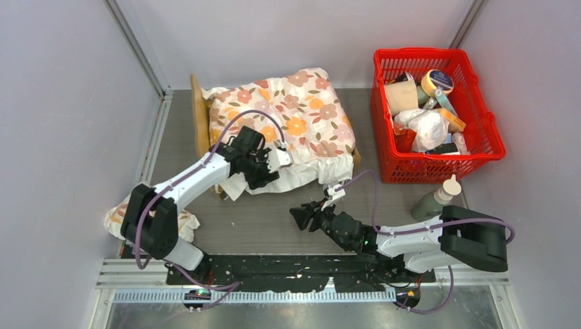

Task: Set up the pet bed
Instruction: Cross the ropes on the bed frame, then tie the ropes to the bed frame.

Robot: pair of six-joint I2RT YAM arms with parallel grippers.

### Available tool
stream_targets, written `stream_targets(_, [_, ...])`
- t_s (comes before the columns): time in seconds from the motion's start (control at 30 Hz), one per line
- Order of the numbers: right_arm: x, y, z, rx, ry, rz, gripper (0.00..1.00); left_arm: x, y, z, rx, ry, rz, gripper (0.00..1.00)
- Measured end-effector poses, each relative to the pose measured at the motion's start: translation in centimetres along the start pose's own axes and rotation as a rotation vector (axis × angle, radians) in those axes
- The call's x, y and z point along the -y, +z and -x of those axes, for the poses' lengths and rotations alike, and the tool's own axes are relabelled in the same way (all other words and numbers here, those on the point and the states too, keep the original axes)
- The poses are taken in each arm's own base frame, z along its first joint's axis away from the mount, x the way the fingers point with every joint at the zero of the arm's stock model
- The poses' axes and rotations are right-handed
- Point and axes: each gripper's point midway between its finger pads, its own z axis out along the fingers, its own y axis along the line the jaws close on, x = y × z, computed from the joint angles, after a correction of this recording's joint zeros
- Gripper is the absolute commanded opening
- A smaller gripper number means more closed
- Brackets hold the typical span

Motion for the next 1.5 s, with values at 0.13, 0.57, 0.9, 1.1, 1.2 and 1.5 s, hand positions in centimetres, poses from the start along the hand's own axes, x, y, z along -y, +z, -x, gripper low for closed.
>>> stream_targets(0.13, [0.2, 0.1, -0.4, -0.009, -0.007, -0.006, 0.54, 0.2, 2.0, -1.4, -0.058, -0.011, -0.035, 0.23])
stream_targets(0.57, [-0.5, 2.1, -3.3, -0.033, -0.136, 0.072, 0.54, 0.7, 1.7, -0.7, -0.121, -0.071, -0.136, 0.00])
stream_targets(0.9, [-4.2, 8.7, -6.0, 0.061, -0.310, 0.192, 0.61, 1.2, -1.3, 3.1, -0.057, -0.165, -0.210, 0.00])
stream_targets(1.1, [-5.5, 12.4, -4.8, 0.172, -0.415, 0.147, 0.66, 1.2, -2.0, 3.7, -0.044, -0.193, -0.223, 0.00])
stream_targets(1.2, [-5.2, 13.9, -4.6, 0.205, -0.464, 0.102, 0.66, 1.3, -2.3, 4.1, -0.035, -0.202, -0.229, 0.00])
stream_targets(1.5, [-3.5, 17.3, -4.6, 0.238, -0.526, 0.030, 0.66, 1.6, -2.7, 4.5, -0.018, -0.225, -0.239, 0.00])
